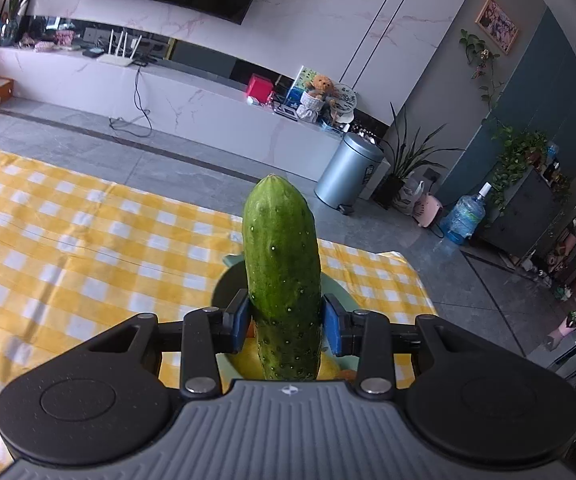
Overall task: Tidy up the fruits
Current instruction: 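Lift the cucumber with the left tool while the right tool carries the kiwi to the colander, then lower the cucumber and kiwi into the colander and open both tools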
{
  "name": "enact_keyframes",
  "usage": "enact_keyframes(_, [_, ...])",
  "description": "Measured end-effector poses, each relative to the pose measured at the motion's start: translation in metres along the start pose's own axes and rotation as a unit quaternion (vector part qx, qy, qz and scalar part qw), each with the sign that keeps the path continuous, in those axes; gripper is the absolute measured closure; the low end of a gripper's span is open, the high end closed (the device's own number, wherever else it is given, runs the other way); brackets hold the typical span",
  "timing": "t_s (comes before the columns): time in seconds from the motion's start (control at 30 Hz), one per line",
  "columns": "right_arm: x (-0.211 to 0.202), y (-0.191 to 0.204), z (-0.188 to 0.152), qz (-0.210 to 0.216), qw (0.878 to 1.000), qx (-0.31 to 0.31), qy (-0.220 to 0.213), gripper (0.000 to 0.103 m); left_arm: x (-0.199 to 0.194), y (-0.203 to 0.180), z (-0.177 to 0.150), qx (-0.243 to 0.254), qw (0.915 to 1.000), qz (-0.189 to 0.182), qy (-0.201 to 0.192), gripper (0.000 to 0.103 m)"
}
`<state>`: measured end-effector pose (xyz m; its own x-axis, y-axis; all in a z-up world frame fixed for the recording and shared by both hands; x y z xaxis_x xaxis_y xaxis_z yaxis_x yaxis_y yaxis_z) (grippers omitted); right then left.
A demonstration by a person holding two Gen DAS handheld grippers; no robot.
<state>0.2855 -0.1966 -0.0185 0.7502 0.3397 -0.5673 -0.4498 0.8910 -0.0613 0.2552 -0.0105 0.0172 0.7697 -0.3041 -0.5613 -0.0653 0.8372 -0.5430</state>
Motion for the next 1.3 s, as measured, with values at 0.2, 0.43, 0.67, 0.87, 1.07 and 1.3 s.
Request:
enact_keyframes(0.2, [0.017,-0.018,-0.006,-0.016,0.999,-0.013,0.026,0.082,0.04,0.013,-0.003,-0.049,0.9975,-0.016,0.048,0.061])
enact_keyframes(0.43, [0.034,-0.042,-0.01,-0.016,0.998,-0.005,0.057,0.082,0.078,0.031,-0.014,-0.115,0.987,-0.034,0.107,0.061])
enact_keyframes(0.67, [0.054,-0.046,-0.008,-0.01,0.997,-0.014,0.074,0.082,0.096,0.046,-0.017,-0.142,0.9805,-0.02,0.134,0.061])
enact_keyframes(0.87, [0.074,-0.046,-0.006,-0.014,0.995,-0.018,0.094,0.082,0.101,0.042,-0.014,-0.13,0.9822,-0.003,0.135,0.059])
enact_keyframes(1.07, [0.086,-0.044,-0.005,-0.023,0.994,-0.028,0.106,0.082,0.104,0.033,-0.012,-0.089,0.9887,0.038,0.115,0.052])
enact_keyframes(1.3, [0.094,-0.042,-0.001,-0.045,0.992,-0.04,0.115,0.082,0.102,0.029,-0.012,-0.049,0.9924,0.07,0.088,0.04])
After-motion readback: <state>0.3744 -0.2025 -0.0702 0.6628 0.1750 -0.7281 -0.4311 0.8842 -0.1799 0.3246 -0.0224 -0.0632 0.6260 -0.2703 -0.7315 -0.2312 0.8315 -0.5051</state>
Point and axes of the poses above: each gripper's, at about its wrist camera, not at the fingertips, and x roughly the way its jaws point, y to its left, z to its top, the point moved 5 cm from there along x, roughly the way its jaws point, and after that the axes turned 10 degrees about -x, right-handed, at the moved point
